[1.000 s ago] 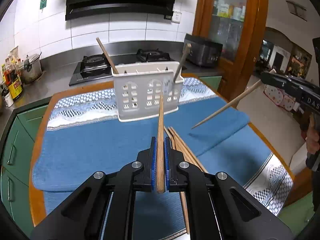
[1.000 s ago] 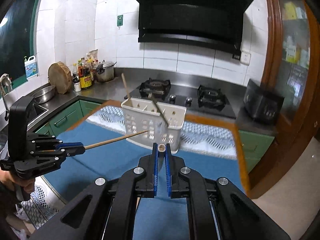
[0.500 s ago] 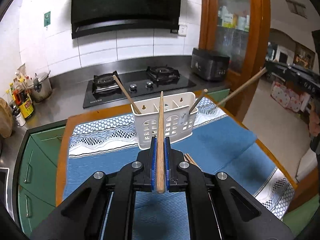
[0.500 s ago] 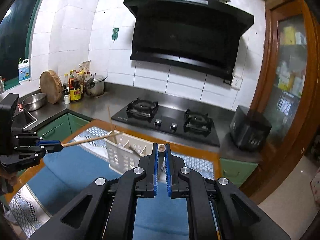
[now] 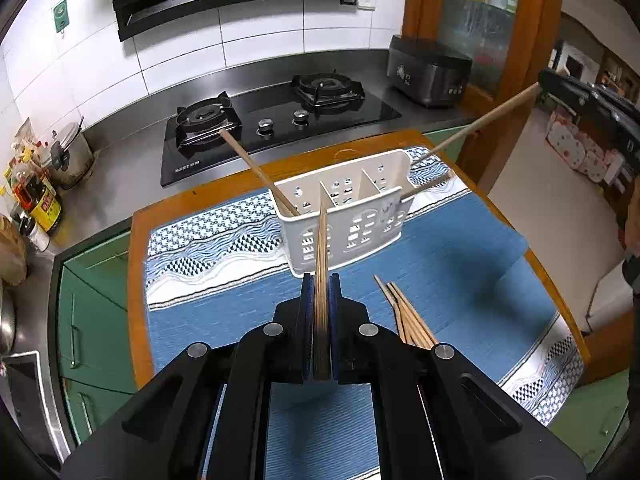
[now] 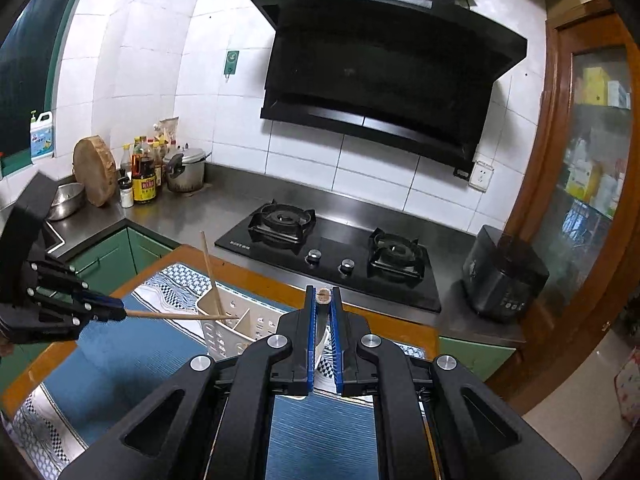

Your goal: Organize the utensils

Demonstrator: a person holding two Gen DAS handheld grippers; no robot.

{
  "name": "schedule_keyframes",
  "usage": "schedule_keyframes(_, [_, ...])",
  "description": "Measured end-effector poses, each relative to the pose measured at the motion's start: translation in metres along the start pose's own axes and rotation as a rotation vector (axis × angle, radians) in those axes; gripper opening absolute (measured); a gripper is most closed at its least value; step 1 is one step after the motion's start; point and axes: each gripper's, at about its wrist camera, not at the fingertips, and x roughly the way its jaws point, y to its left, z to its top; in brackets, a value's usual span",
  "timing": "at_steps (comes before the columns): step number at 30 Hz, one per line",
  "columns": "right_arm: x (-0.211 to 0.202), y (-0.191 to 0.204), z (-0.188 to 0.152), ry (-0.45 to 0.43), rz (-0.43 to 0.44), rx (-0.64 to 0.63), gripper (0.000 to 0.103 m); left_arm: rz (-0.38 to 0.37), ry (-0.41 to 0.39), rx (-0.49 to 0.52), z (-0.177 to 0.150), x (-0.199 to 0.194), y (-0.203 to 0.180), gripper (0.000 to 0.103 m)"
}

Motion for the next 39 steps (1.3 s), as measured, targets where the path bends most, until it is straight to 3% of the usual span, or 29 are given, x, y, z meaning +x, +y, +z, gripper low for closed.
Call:
schedule_keyframes(6, [0.018,-0.002,0.009,0.025,0.008,0.010,0.007,0.029,0.022,0.021,0.032,0.005,0.000,0.006])
schedule_keyframes(16, [0.042,-0.001,0.017,0.062,0.017,0.020,0.007,-0.010,-0.002,-0.057,0.072,0.022,0.005,0.006])
schedule_keyframes(29, [0.052,-0.007,0.016,0.074,0.010,0.031,0.007,-0.050,0.045,-0.097,0.080,0.015,0.016,0.006])
schedule_keyframes(39, [0.065,-0.005,0.016,0.090,0.008,0.027,0.007,-0.034,0.045,-0.097,0.088,0.027,0.013,0.006])
